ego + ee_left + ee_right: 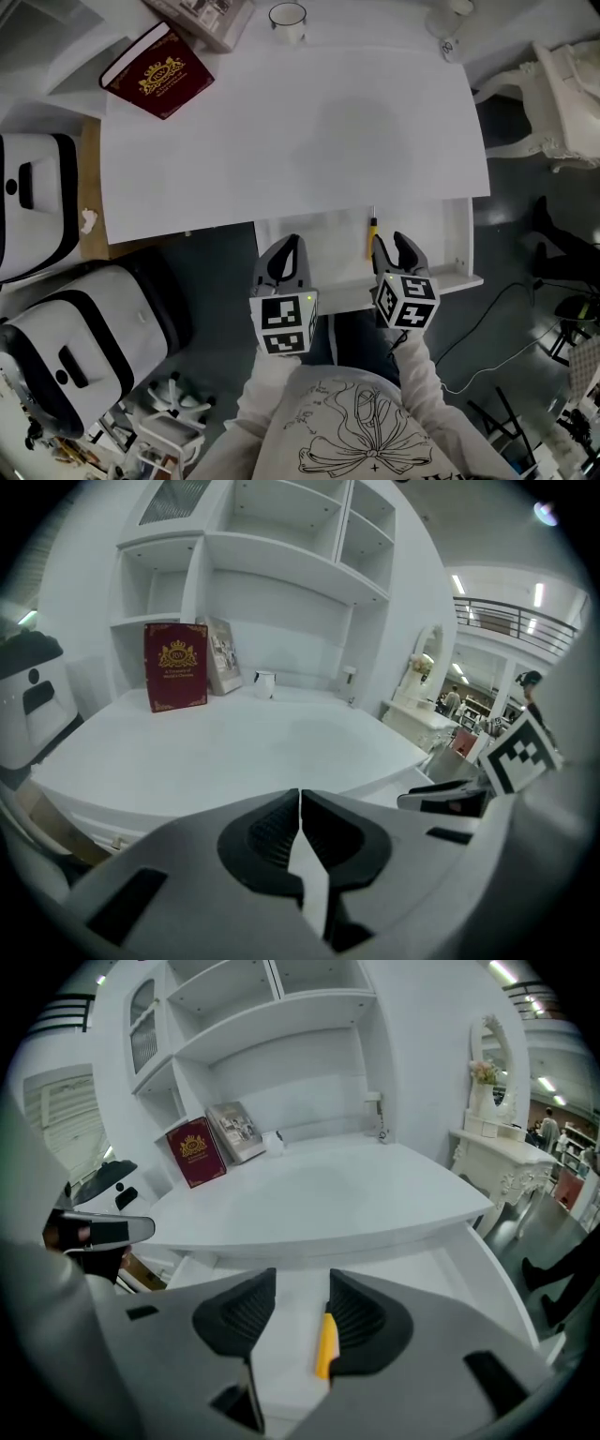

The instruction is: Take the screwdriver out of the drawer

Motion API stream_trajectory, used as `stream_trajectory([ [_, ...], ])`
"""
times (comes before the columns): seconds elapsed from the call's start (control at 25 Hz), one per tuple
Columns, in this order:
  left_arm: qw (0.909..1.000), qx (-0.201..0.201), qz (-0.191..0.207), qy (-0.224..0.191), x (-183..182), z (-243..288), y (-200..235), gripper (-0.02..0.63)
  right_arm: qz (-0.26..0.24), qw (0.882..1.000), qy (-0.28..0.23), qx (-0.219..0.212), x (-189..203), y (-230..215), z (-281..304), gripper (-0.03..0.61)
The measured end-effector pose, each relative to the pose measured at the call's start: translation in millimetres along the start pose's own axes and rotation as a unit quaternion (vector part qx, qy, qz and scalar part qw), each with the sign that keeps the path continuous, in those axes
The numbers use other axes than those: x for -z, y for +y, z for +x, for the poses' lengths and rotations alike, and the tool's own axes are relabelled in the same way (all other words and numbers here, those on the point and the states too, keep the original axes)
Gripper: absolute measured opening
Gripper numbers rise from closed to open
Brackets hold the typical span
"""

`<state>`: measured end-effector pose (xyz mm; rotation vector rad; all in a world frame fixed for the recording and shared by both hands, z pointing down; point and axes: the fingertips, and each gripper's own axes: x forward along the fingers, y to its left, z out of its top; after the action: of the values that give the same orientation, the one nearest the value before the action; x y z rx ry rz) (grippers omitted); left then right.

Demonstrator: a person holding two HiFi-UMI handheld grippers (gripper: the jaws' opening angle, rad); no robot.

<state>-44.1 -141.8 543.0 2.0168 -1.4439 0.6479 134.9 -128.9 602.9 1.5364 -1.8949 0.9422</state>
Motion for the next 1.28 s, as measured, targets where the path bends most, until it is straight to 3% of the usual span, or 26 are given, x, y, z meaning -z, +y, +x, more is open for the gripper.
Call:
stream_trajectory([
  [0.72, 0.9982, -0.003, -0.01, 0.058, 46, 38, 7, 0.011, 0.013, 0.994, 0.11, 0.006, 59, -26, 67, 0.141],
  [1.28, 0.9964, -0.017, -0.03, 0.077, 65, 50, 15, 0.011, 0.012, 0.985, 0.17, 0.006, 92, -35, 106, 0.129],
])
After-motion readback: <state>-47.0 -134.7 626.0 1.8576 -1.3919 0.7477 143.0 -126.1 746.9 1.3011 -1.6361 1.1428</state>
